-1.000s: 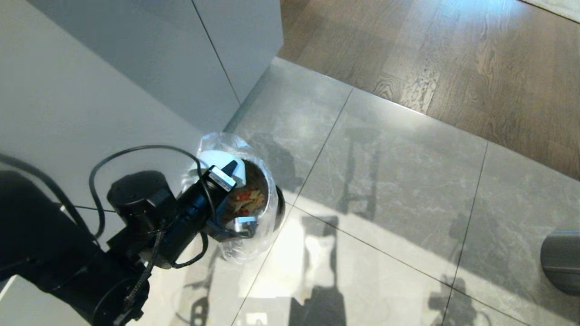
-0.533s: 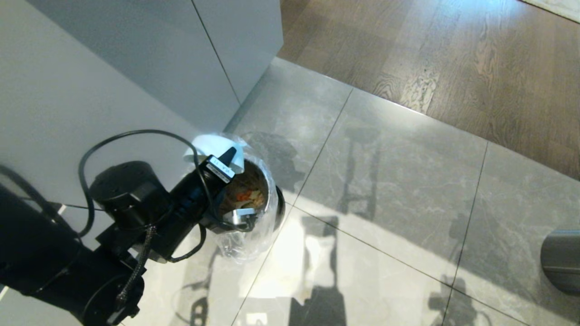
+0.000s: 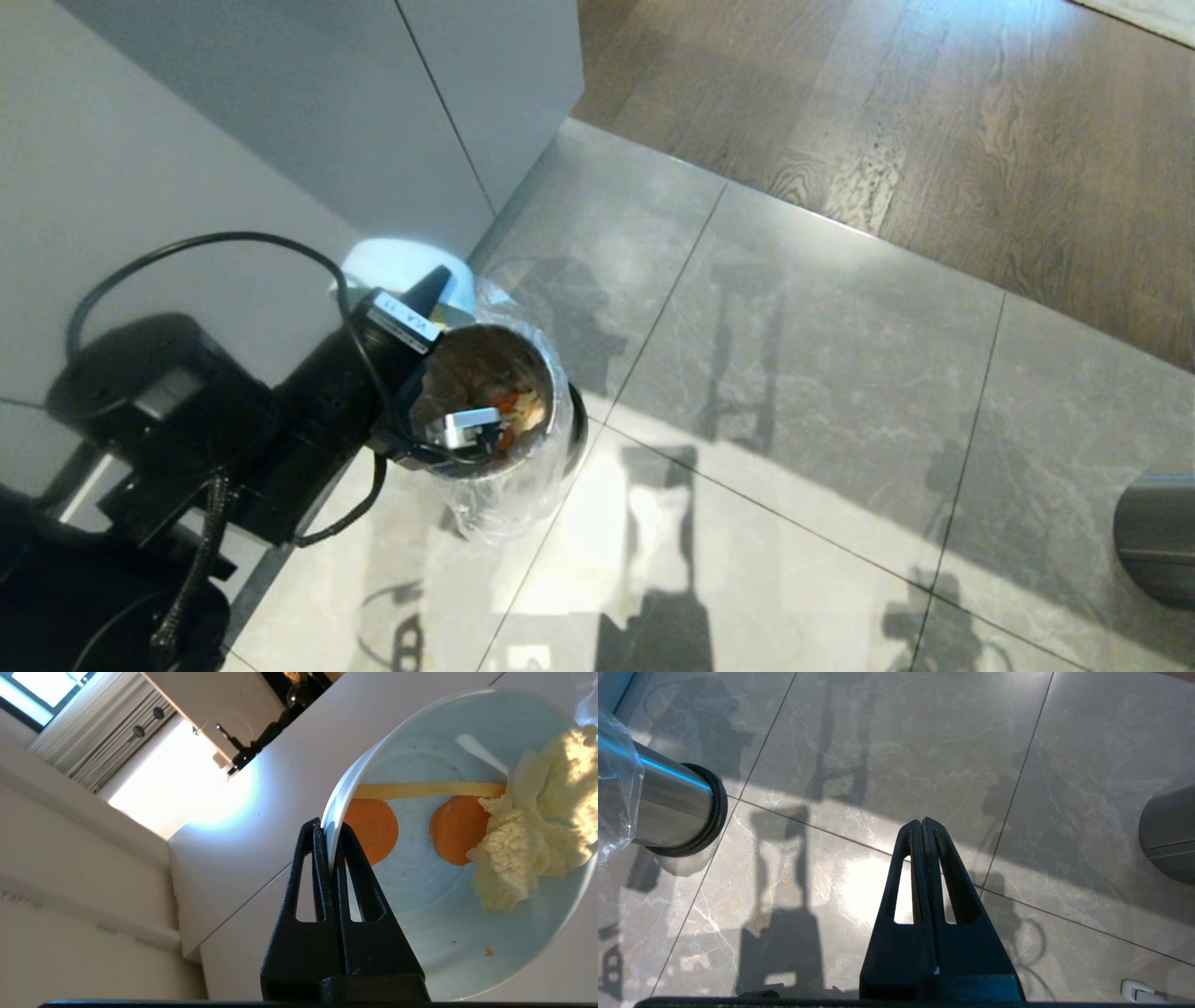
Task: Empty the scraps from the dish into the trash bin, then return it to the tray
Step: Pour the leftover food from the bowl into the trash can
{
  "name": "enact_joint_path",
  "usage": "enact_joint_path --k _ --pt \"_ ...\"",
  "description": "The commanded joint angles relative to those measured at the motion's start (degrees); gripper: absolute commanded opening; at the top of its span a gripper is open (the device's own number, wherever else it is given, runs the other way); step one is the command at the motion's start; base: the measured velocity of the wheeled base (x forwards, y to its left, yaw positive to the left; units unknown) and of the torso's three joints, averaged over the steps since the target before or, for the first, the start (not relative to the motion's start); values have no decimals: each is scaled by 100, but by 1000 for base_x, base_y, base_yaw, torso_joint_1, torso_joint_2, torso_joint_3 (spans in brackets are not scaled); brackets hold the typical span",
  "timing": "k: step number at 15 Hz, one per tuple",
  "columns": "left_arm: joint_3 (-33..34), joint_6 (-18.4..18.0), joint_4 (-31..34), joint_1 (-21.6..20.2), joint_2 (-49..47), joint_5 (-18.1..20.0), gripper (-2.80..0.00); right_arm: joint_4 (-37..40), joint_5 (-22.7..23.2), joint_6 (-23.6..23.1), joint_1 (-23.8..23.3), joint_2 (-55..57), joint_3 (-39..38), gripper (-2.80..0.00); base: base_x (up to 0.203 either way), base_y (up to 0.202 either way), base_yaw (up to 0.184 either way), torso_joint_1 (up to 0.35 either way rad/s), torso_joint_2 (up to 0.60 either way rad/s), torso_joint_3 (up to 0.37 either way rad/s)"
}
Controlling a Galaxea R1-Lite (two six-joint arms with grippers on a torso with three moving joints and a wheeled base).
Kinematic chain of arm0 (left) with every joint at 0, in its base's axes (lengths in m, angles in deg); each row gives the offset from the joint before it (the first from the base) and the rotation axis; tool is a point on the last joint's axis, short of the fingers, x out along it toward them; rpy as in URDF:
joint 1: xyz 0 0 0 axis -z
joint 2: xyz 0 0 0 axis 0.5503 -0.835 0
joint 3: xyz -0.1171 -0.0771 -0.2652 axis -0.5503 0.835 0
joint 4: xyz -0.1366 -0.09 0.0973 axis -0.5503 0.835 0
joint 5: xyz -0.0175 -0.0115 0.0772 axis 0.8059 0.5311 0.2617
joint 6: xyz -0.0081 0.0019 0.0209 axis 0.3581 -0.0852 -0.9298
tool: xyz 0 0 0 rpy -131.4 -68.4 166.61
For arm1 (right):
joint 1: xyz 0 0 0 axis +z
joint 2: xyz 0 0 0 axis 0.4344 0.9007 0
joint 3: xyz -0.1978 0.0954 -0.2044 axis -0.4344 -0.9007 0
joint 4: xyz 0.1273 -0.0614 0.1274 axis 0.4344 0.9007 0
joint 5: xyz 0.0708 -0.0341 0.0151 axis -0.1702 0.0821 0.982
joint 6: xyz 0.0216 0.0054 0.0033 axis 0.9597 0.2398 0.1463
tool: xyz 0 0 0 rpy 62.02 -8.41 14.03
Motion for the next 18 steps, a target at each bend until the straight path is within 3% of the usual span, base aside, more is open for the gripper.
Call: enact_joint_path --k 1,6,11,18 --pt "6 -185 -277 9 339 -50 -280 -2 -2 4 1 -2 5 -280 0 0 0 0 0 0" --pt "92 -524 -277 228 737 -269 -280 -2 -2 4 1 -2 0 -280 0 0 0 0 0 0" --pt "-160 -550 -277 625 718 -279 -280 -2 -2 4 1 -2 3 -280 0 0 0 0 0 0" --pt "-162 -618 -277 725 859 -314 -280 -2 -2 4 1 -2 4 -280 0 0 0 0 0 0"
